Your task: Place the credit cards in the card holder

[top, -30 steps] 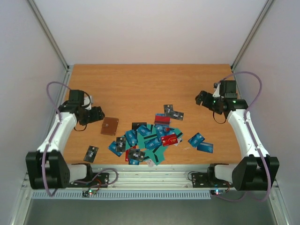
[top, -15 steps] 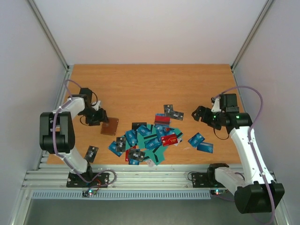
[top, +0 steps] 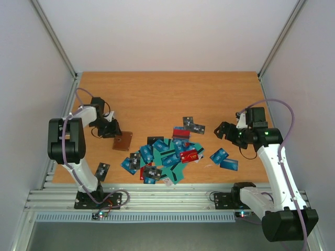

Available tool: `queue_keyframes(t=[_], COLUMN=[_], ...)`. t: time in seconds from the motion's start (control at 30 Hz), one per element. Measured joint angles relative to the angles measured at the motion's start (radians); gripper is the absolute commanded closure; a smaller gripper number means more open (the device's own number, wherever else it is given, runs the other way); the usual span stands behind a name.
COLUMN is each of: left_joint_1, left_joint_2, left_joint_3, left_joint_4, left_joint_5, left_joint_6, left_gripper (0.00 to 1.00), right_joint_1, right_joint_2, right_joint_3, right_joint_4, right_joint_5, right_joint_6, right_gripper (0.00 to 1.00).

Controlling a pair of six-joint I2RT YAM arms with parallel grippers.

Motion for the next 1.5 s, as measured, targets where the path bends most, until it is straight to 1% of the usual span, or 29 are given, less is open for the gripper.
queue_keyframes(t=[0.1,0.23,0.47,0.73,1.03,1.23,1.37,1.5], left_joint_1=[0.0,0.0,-0.003,-0.02,-0.041,-0.058,-0.105,-0.158], left_joint_2=[0.005,0.014,0.003,-0.043,-0.189,-0.297,-0.349,-0.4], left_joint_3=[-0.001,-0.003,-0.029,-0.059,-0.062,-0.043,0.011,0.063], left_joint_4=[0.017,0.046,0.104,0.136,0.132,0.113,0.098,0.113], left_joint_5=[0.008,0.027,0.07,0.079,0.103,0.126,0.146,0.184], left_joint_6=[-0.008,-0.018,-0.032,-0.048,-0.112,-0.167,-0.21,-0.282], left_gripper=[0.71,0.78,0.99,1.0,1.0,1.0,1.0,1.0], right_joint_1=[0.0,0.0,0.0,0.0,0.03,0.137,0.27,0.326], right_joint_2=[0.0,0.0,0.0,0.0,0.016,0.079,0.134,0.191], right_joint_3=[0.0,0.0,0.0,0.0,0.013,0.058,0.086,0.096], right_joint_4=[-0.007,-0.01,-0.011,-0.004,0.048,0.114,0.171,0.233], right_joint_5=[0.0,-0.001,-0.008,-0.051,-0.175,-0.227,-0.249,-0.294], right_joint_6=[0.0,0.001,0.001,0.005,0.013,0.037,0.057,0.09], right_gripper=[0.05,0.05,0.05,0.06,0.06,0.06,0.06,0.05])
